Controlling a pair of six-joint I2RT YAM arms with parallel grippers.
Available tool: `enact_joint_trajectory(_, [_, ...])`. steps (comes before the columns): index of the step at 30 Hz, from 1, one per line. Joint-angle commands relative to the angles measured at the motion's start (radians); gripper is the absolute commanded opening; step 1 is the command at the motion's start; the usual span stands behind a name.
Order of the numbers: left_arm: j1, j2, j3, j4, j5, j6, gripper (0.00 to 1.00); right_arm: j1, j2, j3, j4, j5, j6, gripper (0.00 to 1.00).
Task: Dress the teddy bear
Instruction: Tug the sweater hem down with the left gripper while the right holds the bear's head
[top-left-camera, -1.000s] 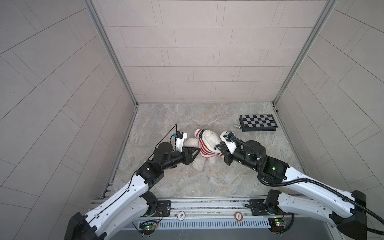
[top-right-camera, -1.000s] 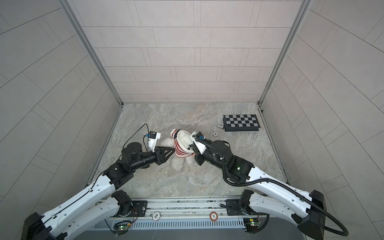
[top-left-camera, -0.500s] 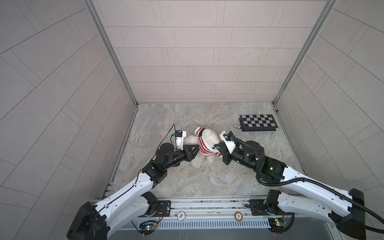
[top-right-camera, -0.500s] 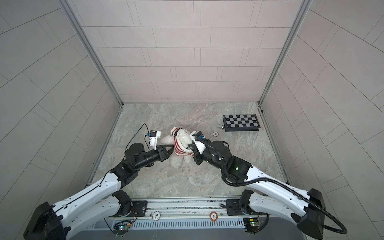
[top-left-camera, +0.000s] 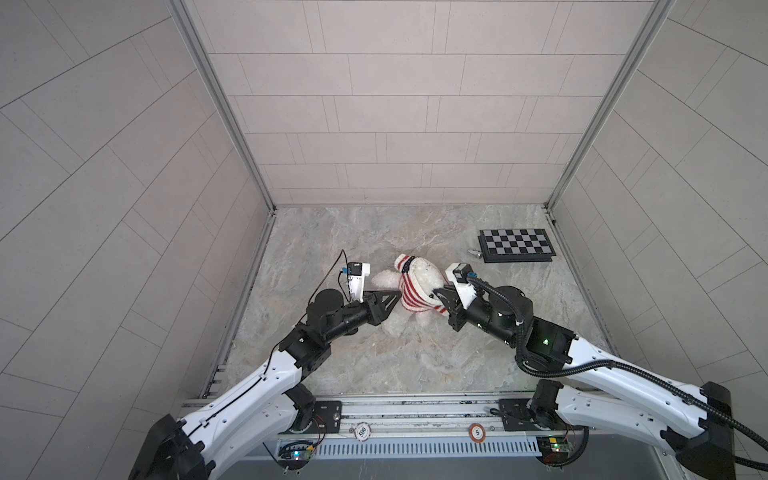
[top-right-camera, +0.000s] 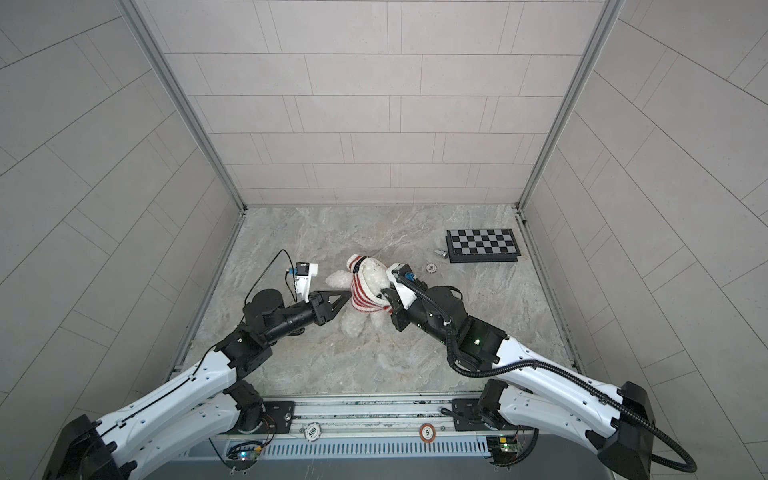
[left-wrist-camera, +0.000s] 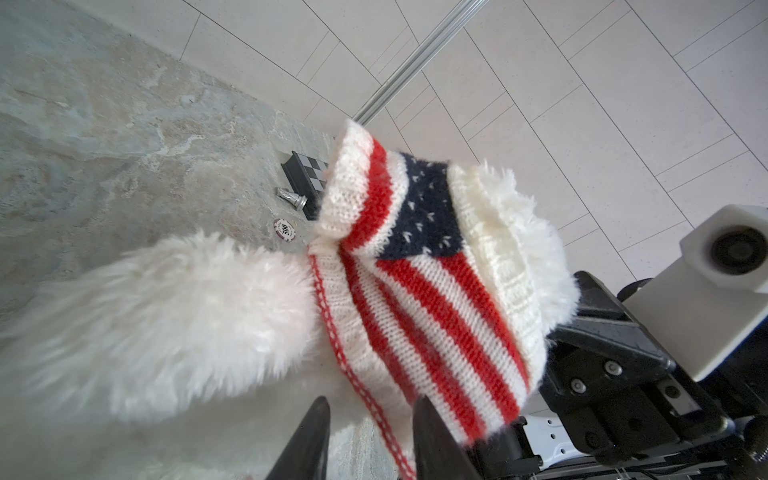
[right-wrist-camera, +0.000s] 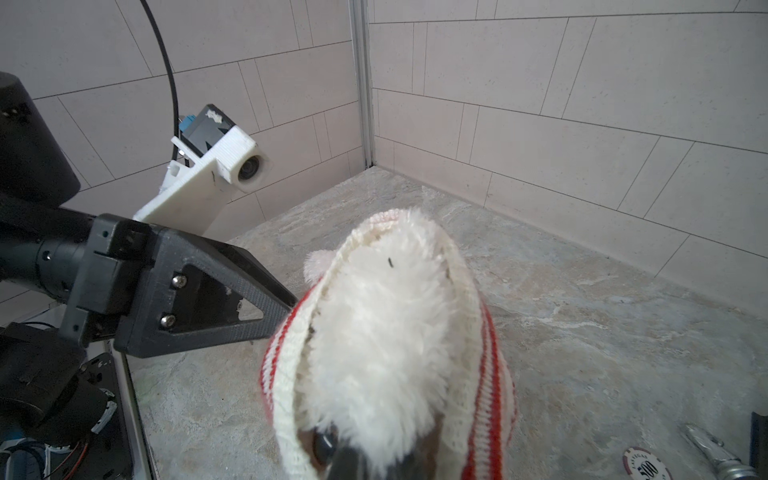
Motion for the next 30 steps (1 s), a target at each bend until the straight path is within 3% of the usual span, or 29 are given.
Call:
enact_joint_trajectory(1, [-0.024, 0.028, 0.01, 0.079, 0.017, -0.015, 0.38, -0.001, -0.019, -0.001, 0.065, 0.011, 0.019, 0.0])
enact_joint_trajectory(3, [-0.043, 0.05, 0.021, 0.095, 0.019, -0.013, 0.35, -0.001, -0.018, 0.0, 0.065, 0.014, 0.021, 0.0])
enact_joint_trajectory(9, [-0.054, 0.058, 0.016, 0.107, 0.015, -0.016, 0.11, -0.001, -0.019, 0.003, 0.059, 0.035, 0.023, 0.0])
enact_joint_trajectory(14, [-0.055, 0.049, 0.012, 0.096, 0.016, -0.017, 0.01, -0.001, -0.001, 0.014, 0.043, 0.057, 0.016, 0.0])
enact_joint_trajectory(21, [-0.051, 0.024, 0.01, 0.011, -0.028, 0.019, 0.0, -0.002, 0.004, 0.028, 0.01, 0.093, 0.004, 0.0])
enact_joint_trajectory(30, [0.034, 0.079, 0.007, -0.076, -0.036, 0.056, 0.0, -0.003, -0.013, 0.046, -0.019, 0.102, 0.025, 0.0])
